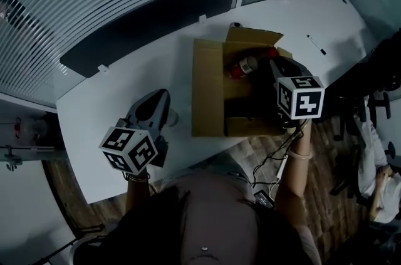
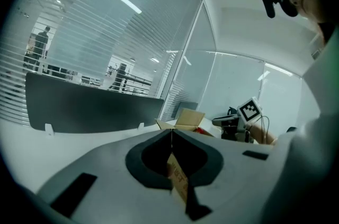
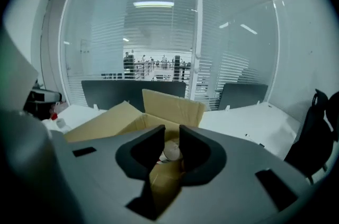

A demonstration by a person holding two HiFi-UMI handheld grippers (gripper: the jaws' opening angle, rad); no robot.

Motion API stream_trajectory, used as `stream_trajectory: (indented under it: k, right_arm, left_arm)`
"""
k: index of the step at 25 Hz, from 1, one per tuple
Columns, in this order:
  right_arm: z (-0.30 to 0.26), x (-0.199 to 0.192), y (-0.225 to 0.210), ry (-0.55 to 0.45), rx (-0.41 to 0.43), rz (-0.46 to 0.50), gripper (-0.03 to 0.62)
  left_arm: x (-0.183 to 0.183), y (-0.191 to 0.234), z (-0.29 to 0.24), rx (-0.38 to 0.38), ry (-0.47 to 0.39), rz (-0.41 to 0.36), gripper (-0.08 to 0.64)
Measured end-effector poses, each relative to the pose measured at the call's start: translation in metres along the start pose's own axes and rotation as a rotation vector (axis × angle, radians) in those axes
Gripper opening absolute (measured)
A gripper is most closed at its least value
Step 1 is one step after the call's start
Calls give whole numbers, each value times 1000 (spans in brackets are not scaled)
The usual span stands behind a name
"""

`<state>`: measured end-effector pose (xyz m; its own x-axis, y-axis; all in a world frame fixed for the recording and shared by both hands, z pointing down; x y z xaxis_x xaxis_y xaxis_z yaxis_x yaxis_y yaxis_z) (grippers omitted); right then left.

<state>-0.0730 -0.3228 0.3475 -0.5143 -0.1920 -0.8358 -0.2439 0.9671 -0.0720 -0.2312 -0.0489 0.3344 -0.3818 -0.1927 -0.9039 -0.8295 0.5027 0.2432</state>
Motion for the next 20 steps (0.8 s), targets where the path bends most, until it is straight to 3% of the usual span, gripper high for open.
stream_trajectory:
  k: [13,20]
  right_arm:
    - [-35,-22,-29,-212,-149,-428,159]
    - [-50,-35,-43,-259,-190,-589,193]
  left_arm:
    - [2,14,-7,-14,22,-5,9]
    - [1,16,-11,-25,33,-2,9]
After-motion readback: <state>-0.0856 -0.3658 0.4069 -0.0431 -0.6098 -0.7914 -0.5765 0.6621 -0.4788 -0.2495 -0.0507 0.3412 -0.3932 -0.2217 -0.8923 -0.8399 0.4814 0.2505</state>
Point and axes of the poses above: the fingertips, and each gripper's own axes: z backward along the fingers, y to its left, x out of its top, the point moved 3 cm from there along z, backward along the fingers, and after that the axes turned 15 degrees about x, right-handed, at the moved point
